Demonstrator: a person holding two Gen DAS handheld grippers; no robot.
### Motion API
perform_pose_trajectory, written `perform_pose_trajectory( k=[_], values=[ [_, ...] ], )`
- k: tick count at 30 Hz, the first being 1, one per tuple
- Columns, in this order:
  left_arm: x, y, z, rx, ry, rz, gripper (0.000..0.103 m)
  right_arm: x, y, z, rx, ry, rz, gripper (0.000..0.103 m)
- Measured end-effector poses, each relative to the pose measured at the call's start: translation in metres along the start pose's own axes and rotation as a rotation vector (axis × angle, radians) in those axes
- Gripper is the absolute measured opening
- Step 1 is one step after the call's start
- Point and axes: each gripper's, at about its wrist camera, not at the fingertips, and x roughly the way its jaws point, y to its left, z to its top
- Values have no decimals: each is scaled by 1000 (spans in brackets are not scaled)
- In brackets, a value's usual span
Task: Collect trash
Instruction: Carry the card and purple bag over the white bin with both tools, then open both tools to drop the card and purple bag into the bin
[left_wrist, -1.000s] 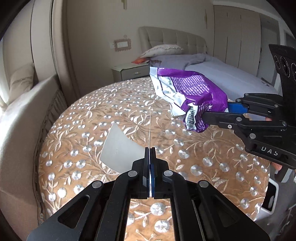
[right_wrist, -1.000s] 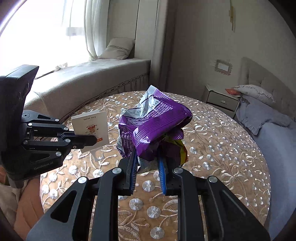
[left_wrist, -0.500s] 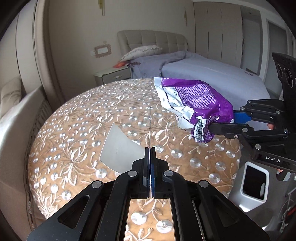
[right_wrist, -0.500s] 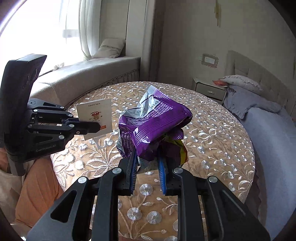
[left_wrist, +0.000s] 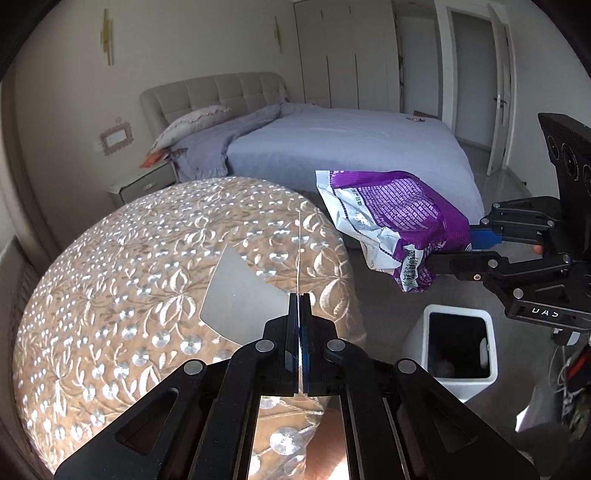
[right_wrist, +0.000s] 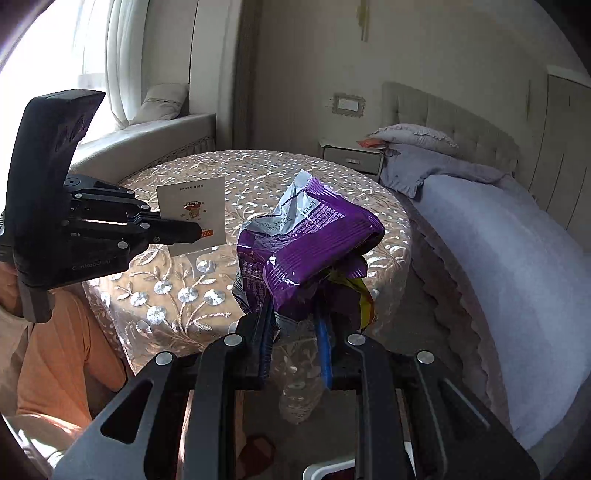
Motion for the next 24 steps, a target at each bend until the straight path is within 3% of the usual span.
perform_pose_trajectory(
  k=[10, 12, 24],
  values=[
    [73, -110, 3, 263, 81, -260, 0, -41, -70, -108, 92, 135, -174, 22],
    [93, -132, -1, 325, 124, -280, 0, -42, -80, -127, 114, 172, -199, 22],
    [184, -244, -44, 654, 293, -580, 0, -8, -110, -229, 168, 451, -216, 23]
  ],
)
